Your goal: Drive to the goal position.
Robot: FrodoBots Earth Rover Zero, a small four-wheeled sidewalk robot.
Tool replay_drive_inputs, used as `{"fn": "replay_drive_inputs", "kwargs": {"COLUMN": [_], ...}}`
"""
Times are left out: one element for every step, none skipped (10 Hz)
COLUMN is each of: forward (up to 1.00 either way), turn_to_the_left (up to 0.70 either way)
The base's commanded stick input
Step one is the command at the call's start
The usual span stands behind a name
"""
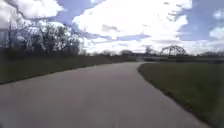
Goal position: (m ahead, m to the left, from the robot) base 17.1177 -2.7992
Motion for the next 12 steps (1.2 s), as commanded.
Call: {"fn": "replay_drive_inputs", "kwargs": {"forward": [1.0, 1.0, 1.0, 1.0, 1.0, 1.0, 1.0, 1.0, 1.0, 1.0, 1.0, 1.0], "turn_to_the_left": [0.0, 0.0, -0.12, -0.27, -0.27, -0.27, 0.0, 0.0, 0.0, -0.05, -0.22, 0.0]}}
